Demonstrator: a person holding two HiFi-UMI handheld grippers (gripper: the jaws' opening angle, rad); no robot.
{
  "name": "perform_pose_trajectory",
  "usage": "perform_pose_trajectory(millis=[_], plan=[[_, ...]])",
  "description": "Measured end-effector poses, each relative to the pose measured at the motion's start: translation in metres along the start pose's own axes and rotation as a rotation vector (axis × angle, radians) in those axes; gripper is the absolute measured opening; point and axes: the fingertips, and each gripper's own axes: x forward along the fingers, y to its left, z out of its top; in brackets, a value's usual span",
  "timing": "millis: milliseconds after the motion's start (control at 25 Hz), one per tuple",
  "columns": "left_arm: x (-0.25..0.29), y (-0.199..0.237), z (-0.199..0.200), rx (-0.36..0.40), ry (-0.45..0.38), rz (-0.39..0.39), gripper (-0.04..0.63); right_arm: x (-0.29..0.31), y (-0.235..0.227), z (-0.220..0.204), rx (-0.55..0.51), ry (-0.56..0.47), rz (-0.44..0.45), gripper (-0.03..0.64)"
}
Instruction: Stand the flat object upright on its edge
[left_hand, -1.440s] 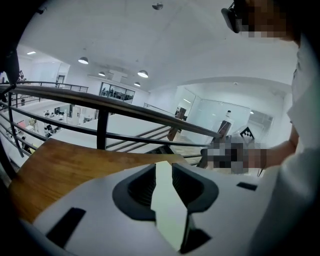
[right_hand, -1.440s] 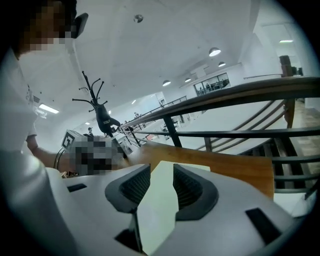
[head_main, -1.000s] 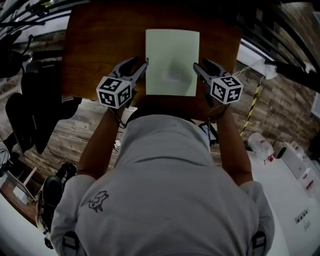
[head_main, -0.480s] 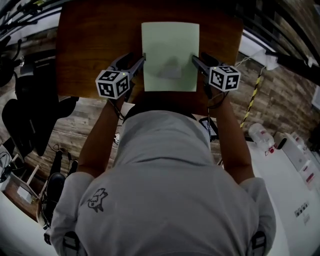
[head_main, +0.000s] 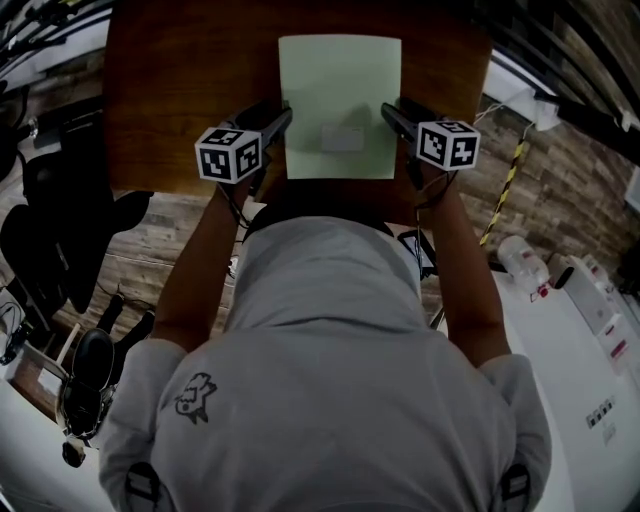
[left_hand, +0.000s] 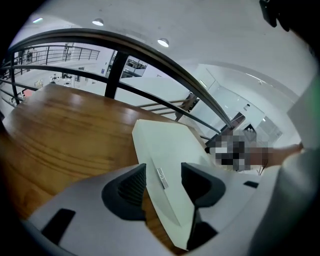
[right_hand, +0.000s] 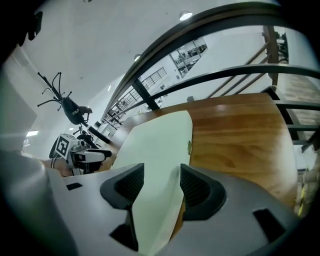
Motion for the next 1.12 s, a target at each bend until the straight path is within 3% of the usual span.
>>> perform_pose_trajectory(millis=[480,1120], plan=[[0.024,0.009,-0.019,-0.049,0.098,-0.036,0.233,0.015,-0.008,-0.002,0.046,0.044,0.010,0.219],[0.038,0.011,-0.024,-0.101,0.136,-0.074,0.241,0.028,-0.014,-0.006,0.104,0.103,0.068,0.233]])
